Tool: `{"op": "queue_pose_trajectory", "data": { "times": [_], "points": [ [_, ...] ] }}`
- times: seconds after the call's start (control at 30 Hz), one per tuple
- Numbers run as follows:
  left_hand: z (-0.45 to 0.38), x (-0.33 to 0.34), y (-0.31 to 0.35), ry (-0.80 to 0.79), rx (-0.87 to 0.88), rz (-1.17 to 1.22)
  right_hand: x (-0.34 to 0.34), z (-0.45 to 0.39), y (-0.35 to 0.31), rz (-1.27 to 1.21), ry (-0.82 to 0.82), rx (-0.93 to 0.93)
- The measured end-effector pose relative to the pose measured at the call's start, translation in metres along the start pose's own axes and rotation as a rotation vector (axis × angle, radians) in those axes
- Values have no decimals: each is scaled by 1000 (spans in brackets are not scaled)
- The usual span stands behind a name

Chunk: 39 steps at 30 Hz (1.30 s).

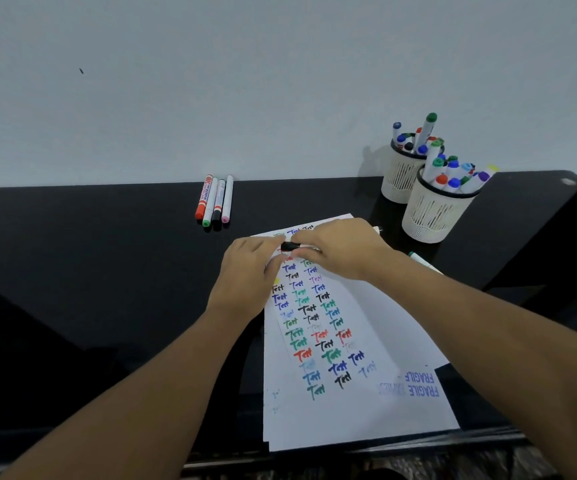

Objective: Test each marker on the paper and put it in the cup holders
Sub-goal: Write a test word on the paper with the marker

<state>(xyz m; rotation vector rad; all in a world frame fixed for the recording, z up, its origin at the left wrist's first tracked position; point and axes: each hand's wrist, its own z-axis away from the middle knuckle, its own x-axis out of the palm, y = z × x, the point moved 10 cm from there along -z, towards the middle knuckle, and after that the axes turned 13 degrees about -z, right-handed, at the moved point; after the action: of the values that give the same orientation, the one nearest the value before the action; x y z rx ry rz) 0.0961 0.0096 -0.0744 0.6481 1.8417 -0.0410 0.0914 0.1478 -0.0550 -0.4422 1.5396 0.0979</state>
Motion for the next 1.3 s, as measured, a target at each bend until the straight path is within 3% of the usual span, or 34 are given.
{"op": "queue_pose_trajectory", "data": {
  "times": [0.17,0.4,0.5,0.6,0.7,0.83,1.03,1.3],
  "points": [
    [2,-3,3,11,22,29,-5,10,-2,-68,50,14],
    [0,10,-16,-68,-110,4,-21,40,35,-623,270,247],
    [0,13,-18,-154,-104,34,-13,57,49,-992,417,387],
    [1,9,-18,-280,-101,93,5,67,52,-1232,415,449],
    [13,4,-27,-360,-43,-51,17,73,48,-1134,388,431],
    [46,14,-40,-467,62,-225,16,78,40,-1086,516,379],
    [53,10,-35,-408,109,-262,19,85,29,-1188,545,381],
    [52,9,-32,-419,118,-267,4,90,42,-1137,590,352]
  ]
}}
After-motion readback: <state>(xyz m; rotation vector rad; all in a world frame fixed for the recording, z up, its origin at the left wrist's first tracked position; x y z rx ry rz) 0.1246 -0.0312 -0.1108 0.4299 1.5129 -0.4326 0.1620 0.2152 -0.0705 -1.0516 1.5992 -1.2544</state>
